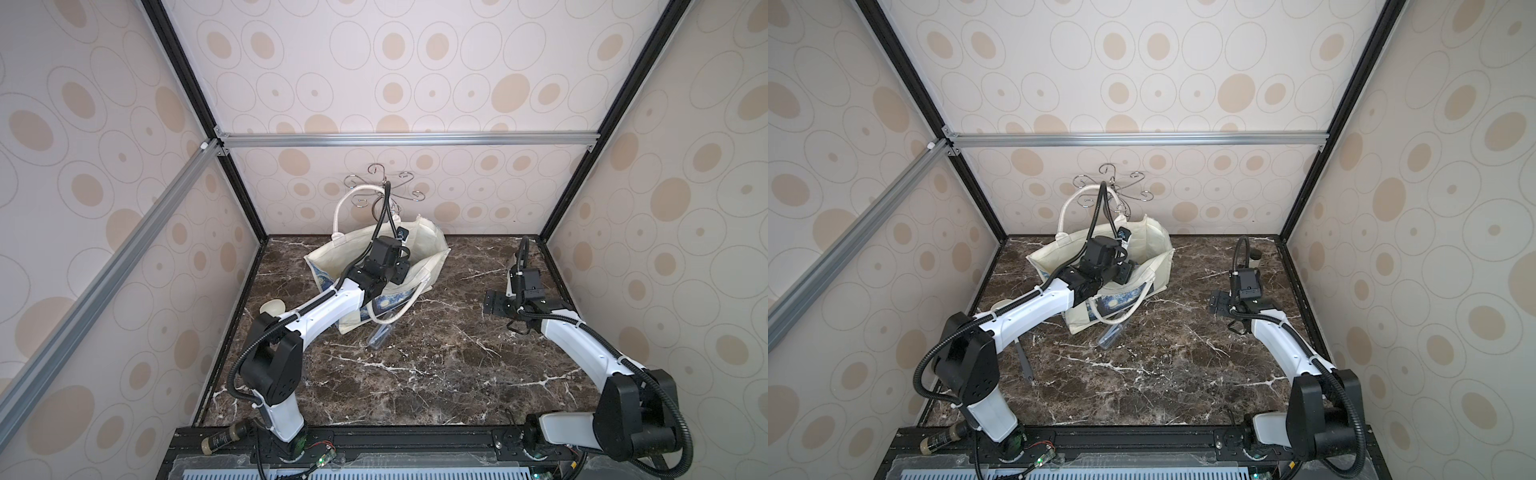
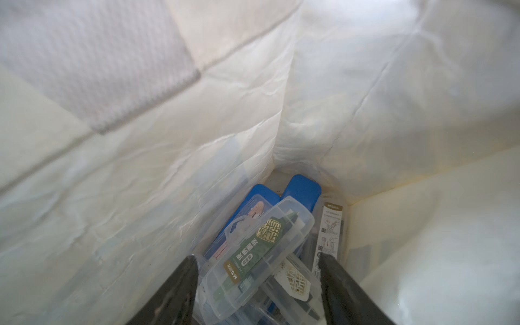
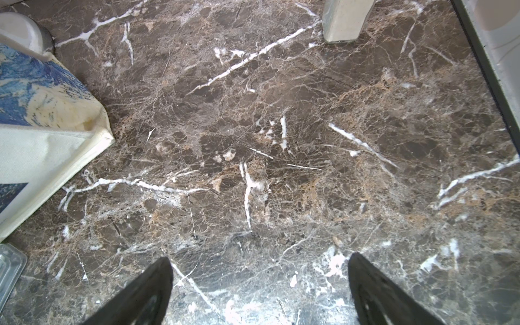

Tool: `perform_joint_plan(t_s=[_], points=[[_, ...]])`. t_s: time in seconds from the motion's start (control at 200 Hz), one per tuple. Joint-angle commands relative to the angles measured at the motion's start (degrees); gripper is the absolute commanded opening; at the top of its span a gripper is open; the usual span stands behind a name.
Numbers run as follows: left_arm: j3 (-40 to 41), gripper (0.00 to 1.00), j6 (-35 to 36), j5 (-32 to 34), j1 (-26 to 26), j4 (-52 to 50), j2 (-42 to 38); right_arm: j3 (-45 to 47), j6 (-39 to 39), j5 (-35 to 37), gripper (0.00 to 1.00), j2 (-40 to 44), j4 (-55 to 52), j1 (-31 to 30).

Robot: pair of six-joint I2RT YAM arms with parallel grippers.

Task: Put the compass set into the canvas bag
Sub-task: Place the compass set in the canvas bag, then pick up the compass set at the center of the board.

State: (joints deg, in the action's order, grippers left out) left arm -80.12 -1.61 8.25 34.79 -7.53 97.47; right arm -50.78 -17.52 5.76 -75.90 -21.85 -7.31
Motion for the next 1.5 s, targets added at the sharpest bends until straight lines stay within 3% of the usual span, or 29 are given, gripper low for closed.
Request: perform_joint_plan(t_s=[0.0,0.22,0.555,0.84,1.206,1.496], points=[[-1.51,0.72,0.66,-7.12,0.08,1.54,-6.10,0.42,0.12,-0.18,0.99,-0.34,-0.65,0.37],[2.29,0.78,0.32,-12.96,4.79,5.13,-13.50,-0.08,-0.15,-0.51,0.99,-1.49,-0.60,0.37],[9.14,0.81,3.79,-9.63,18.01,8.57,-15.65,-0.02,-0.24,-0.33,0.99,-1.08,-0.90,0.37],[17.63,0.82,-2.34,-6.18,23.21,7.90,-11.51,-0.06,-0.56,-0.86,0.99,-0.74,-1.00,0.37],[32.67,0.86,-14.77,1.44,24.44,-2.36,-13.56,0.19,-0.64,-1.34,0.99,-0.01,0.66,0.37],[36.25,0.88,-20.15,10.25,21.68,-2.40,-13.19,0.77,-0.61,-1.60,0.99,-0.31,0.97,0.37]])
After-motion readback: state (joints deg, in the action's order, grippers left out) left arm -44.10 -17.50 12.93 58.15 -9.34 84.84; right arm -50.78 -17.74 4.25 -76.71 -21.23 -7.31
